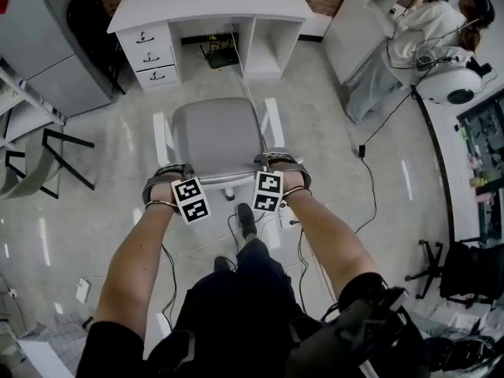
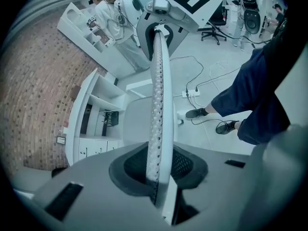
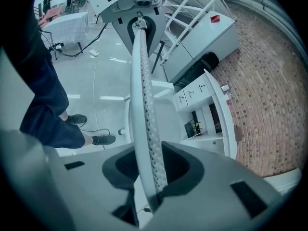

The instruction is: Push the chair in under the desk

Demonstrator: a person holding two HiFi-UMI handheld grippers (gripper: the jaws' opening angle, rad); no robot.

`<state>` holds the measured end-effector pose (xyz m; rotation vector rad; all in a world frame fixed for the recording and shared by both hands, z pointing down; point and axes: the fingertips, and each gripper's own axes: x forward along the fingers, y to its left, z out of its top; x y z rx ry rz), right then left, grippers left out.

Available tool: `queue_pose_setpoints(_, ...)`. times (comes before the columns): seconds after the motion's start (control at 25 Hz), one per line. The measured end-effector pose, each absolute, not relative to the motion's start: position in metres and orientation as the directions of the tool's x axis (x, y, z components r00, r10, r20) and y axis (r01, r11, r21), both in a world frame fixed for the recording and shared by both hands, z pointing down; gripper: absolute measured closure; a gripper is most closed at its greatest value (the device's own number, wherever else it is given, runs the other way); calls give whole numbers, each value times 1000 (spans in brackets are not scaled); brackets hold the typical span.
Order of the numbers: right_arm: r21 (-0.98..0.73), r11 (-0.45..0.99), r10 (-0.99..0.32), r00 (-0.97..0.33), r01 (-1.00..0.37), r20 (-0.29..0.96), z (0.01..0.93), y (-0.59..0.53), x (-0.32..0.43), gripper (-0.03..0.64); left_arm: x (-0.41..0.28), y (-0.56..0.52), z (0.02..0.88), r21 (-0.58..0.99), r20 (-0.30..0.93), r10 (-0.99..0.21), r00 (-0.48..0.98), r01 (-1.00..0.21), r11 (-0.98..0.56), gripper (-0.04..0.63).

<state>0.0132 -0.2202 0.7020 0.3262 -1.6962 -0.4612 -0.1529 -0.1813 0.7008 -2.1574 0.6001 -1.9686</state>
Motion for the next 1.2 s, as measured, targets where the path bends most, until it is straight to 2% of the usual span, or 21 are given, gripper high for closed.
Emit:
queue_pose_setpoints(0.44, 434, 888, -404, -189, 152, 895, 706, -294, -1, 544, -163, -251, 709, -389, 917, -398, 30, -155, -908, 569)
queue_pose_setpoints(1.2, 398, 893, -352, -226, 210, 908, 709, -373, 7, 569, -160, -337, 719, -379, 925, -376, -49, -170, -910, 574)
